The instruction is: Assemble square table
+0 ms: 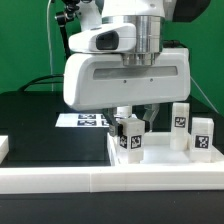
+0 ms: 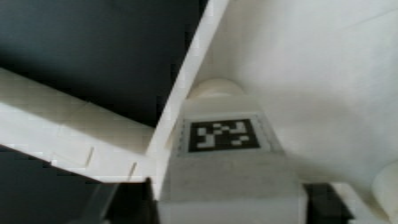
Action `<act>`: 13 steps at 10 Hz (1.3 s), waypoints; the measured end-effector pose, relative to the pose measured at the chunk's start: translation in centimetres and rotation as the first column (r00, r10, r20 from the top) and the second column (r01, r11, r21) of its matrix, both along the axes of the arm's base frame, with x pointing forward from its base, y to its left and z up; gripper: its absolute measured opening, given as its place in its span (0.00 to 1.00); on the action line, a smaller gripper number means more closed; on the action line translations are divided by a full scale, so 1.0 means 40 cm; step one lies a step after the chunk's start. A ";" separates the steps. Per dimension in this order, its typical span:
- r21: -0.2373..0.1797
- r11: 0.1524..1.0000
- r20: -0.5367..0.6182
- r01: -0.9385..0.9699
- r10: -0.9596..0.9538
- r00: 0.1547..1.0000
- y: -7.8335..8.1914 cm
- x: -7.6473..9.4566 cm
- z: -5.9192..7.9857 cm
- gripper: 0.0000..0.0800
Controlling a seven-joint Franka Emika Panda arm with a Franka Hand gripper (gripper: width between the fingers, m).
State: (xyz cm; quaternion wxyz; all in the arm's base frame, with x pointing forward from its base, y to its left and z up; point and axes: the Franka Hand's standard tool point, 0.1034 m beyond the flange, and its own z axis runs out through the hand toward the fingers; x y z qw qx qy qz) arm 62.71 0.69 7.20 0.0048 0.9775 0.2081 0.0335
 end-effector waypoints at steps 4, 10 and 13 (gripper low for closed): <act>0.023 0.963 -0.004 0.270 -0.270 0.963 -0.002 0.000 -0.001 0.36; 0.064 0.685 -0.014 0.725 -0.726 0.687 -0.004 0.000 -0.002 0.36; 0.064 0.611 -0.021 0.789 -0.790 0.613 -0.009 -0.003 -0.002 0.37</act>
Offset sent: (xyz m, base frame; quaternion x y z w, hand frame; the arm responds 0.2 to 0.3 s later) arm 0.0057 -0.0082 -0.0013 -0.0002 0.0047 0.2122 0.9772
